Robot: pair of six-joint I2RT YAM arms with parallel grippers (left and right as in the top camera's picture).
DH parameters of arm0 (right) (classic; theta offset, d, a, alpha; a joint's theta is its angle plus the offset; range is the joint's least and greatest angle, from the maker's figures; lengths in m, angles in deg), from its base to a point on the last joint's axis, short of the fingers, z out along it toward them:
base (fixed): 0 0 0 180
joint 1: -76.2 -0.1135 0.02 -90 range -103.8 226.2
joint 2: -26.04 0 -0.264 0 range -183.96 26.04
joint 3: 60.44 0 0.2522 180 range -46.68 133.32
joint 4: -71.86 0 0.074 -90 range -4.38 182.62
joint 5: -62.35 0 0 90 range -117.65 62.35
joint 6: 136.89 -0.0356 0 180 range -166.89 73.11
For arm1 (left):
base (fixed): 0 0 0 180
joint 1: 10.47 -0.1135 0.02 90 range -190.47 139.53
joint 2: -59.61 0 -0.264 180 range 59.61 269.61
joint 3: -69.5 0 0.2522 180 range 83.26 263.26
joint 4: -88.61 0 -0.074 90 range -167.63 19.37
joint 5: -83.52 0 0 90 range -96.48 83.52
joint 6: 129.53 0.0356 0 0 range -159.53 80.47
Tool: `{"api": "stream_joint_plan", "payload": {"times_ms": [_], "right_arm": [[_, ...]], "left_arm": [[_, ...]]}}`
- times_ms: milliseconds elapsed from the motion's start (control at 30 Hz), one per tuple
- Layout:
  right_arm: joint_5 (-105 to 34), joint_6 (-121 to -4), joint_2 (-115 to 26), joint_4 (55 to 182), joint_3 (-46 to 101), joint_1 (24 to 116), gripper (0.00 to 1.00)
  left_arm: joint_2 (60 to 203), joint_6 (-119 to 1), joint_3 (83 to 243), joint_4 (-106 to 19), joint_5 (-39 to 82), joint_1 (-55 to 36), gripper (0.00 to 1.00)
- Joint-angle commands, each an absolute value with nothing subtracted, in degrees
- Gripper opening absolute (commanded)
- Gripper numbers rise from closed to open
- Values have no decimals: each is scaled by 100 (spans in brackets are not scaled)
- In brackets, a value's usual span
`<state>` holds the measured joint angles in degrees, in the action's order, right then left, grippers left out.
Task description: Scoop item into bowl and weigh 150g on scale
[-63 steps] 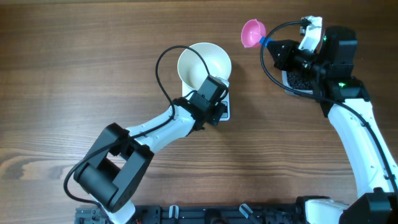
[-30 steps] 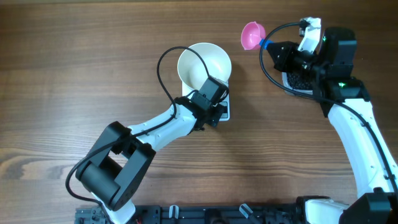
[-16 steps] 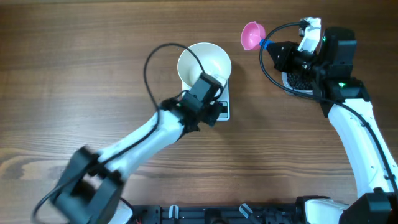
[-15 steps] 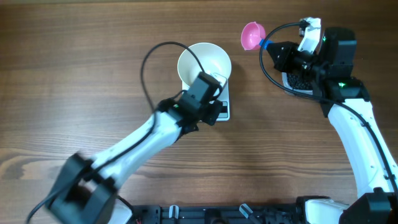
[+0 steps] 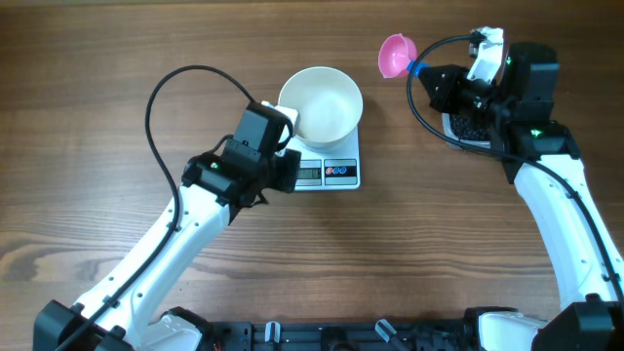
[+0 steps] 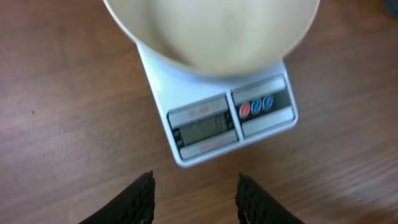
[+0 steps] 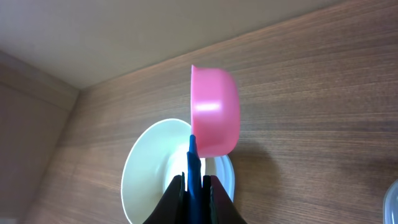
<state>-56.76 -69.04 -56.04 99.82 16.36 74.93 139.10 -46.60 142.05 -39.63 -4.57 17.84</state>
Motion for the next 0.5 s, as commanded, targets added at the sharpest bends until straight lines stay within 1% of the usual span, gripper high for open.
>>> {"api": "stream_joint_plan", "payload": {"times_ms": [0, 67, 133, 200, 300, 367, 467], "right_arm": [[-5593, -6784, -5624, 9964, 1748, 7517, 4], [-5595, -6784, -5626, 9975, 1748, 7517, 4], [-5595, -6782, -5624, 9984, 1748, 7517, 4], [-5595, -6740, -5624, 9986, 1748, 7517, 4], [-5595, -6725, -5626, 9984, 1748, 7517, 4], [-5593, -6642, -5626, 9988, 1748, 7517, 4], [-5595, -6640, -5624, 9997, 1748, 7517, 4]], "left_arm": [[13851, -4280, 14213, -3832, -328, 1741, 49], [13746, -4274, 14213, -3753, -328, 1736, 52], [13536, -4276, 14213, -3659, -328, 1736, 60], [13261, -4276, 14213, -3609, -328, 1736, 63], [12878, -4088, 14196, -3574, -385, 1736, 62], [12850, -3976, 14004, -3613, -855, 1727, 61], [12850, -3996, 13628, -4011, -689, 1629, 58]]}}
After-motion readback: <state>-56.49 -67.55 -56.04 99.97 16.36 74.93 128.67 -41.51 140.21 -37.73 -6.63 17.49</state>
